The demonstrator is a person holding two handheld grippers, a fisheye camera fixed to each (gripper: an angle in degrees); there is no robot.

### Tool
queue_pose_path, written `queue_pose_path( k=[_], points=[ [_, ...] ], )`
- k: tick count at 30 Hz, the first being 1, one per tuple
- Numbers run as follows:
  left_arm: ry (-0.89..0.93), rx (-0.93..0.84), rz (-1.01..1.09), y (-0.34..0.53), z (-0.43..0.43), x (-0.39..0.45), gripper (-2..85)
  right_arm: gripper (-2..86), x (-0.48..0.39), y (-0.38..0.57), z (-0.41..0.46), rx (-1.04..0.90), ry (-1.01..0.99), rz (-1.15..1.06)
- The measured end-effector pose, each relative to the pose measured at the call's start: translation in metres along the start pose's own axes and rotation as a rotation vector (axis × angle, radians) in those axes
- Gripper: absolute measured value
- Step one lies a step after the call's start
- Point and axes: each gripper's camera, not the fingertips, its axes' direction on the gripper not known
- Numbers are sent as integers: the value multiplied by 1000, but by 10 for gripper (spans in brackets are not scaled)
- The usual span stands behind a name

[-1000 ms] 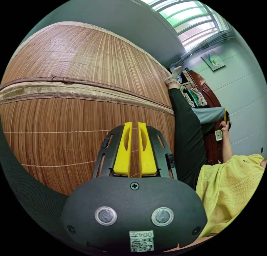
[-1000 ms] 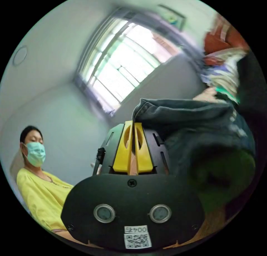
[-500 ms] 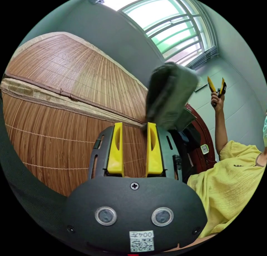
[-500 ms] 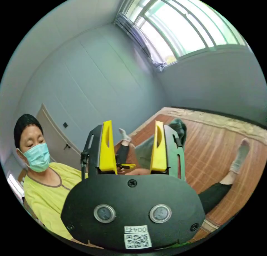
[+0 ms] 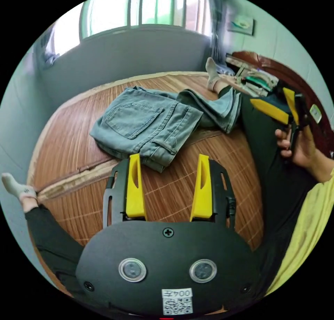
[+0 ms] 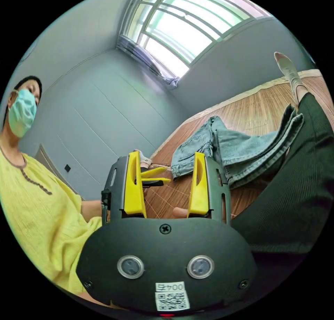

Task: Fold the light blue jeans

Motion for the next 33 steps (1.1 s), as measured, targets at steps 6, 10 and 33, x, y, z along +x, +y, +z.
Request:
queue_pose_path(
  k=[6,10,33],
  points=[
    [-266,-98,180,-57,31,45,159,206,-5,-25,17,-76,25,-84],
    [-219,-252,304,-84,51,47,63,207,-5,-36,22,-89,-5,-70],
    [470,280,-222,-141,-164,-58,33,215,-13,-109,67,-226,4,-54]
  ],
)
